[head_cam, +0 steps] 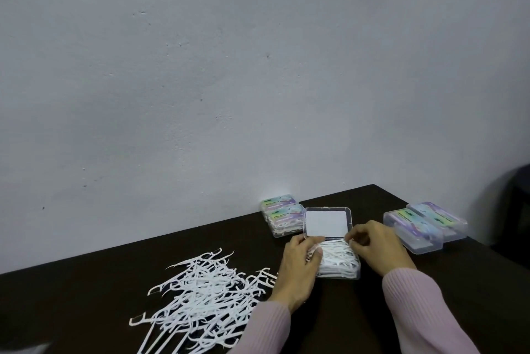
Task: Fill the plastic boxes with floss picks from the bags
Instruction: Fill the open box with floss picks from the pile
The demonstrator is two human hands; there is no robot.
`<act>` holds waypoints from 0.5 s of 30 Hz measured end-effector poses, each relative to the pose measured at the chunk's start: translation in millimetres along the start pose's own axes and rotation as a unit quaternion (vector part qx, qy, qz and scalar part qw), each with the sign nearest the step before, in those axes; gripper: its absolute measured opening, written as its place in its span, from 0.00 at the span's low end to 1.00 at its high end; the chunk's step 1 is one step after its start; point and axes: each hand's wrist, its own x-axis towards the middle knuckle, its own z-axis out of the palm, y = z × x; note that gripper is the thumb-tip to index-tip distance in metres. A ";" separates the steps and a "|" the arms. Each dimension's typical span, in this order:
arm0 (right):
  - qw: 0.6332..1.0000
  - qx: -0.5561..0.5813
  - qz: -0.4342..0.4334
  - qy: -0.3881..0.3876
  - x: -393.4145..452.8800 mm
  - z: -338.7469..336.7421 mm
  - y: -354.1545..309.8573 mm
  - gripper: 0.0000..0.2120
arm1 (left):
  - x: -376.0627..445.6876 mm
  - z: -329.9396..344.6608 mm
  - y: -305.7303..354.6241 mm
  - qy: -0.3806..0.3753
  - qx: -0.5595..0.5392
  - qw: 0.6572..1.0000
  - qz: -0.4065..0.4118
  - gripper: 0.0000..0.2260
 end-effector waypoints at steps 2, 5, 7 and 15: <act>1.000 0.002 0.000 -0.002 -0.4 0.5 -0.4 0.05 | 0.2 -0.4 -0.3 0.004 0.006 1.000 0.001 0.13; 1.000 0.009 -0.003 -0.006 -1.5 0.6 -0.7 0.05 | 0.6 -1.9 -0.5 0.013 0.001 1.000 -0.002 0.13; 1.000 0.005 -0.003 -0.011 -2.0 0.5 -1.8 0.04 | 0.6 -2.3 -0.4 0.019 -0.005 1.000 -0.013 0.13; 0.999 0.019 -0.006 -0.032 -2.0 -1.2 -2.5 0.04 | -1.2 -2.2 2.7 0.058 0.002 0.998 -0.039 0.12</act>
